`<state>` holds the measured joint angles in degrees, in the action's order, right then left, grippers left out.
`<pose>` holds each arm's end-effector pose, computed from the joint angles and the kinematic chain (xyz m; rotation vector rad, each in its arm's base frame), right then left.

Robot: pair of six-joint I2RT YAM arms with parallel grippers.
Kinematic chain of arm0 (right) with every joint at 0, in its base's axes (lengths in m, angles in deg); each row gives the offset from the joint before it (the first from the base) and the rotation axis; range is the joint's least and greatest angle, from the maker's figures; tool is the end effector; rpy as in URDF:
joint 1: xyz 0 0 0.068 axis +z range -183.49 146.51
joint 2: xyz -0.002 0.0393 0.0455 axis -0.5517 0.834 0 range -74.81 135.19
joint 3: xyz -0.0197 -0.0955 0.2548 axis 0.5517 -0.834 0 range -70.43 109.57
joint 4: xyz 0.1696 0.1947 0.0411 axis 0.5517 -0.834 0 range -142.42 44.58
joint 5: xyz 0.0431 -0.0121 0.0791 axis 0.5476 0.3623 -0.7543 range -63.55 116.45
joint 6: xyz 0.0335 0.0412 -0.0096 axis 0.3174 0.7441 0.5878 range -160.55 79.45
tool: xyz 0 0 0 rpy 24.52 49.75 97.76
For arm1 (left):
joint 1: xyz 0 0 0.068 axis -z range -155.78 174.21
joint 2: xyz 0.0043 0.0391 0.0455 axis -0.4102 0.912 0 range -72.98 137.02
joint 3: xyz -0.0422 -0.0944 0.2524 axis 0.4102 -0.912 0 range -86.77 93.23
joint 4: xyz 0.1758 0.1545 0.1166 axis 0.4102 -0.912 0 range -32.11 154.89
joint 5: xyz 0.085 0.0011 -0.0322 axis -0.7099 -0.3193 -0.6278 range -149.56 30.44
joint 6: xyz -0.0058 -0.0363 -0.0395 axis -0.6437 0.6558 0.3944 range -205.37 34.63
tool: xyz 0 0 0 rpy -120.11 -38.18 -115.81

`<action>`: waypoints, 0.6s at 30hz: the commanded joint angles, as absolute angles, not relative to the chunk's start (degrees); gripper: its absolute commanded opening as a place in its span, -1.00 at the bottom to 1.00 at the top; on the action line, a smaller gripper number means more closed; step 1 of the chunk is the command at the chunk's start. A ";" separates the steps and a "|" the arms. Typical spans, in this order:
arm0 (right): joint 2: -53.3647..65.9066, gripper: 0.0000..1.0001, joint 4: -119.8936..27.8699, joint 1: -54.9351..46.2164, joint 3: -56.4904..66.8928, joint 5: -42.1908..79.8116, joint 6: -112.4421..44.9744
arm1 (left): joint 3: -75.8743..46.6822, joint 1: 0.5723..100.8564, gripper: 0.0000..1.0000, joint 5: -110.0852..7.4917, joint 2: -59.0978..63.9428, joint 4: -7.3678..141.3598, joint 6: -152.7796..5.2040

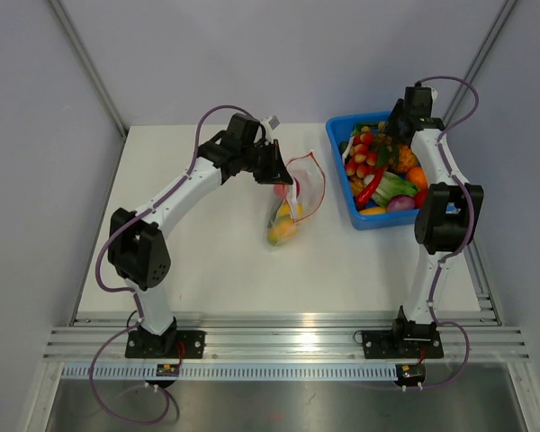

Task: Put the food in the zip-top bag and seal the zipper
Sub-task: Pick up the fake fruit from the bin.

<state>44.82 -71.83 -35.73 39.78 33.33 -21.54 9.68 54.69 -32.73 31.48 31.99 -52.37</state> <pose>0.4902 -0.0234 0.2979 0.4701 2.1401 0.0331 0.3512 -0.2252 0.3249 0.2112 2.4364 -1.0770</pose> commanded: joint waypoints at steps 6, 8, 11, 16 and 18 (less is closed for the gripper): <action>45.07 -0.23 -69.67 -35.77 38.46 30.05 -21.30 | 12.90 54.80 -1.00 -31.43 32.31 33.25 -52.50; 44.72 -0.45 -69.59 -35.77 38.20 29.88 -21.13 | 13.08 54.80 -1.00 -31.43 32.49 33.16 -52.50; 42.71 -0.87 -68.36 -35.77 36.62 29.62 -20.86 | 13.34 54.80 -1.00 -31.43 32.57 33.08 -52.41; 36.92 -1.00 -67.22 -35.68 33.11 28.91 -20.16 | 13.08 54.98 -1.00 -31.43 32.92 33.34 -52.06; 34.71 -1.00 -66.60 -35.77 30.83 28.83 -19.98 | 12.90 55.33 -1.00 -31.35 33.01 33.69 -51.79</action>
<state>41.68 -67.94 -35.73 32.70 29.78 -20.10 10.40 54.85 -32.75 32.22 31.81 -52.31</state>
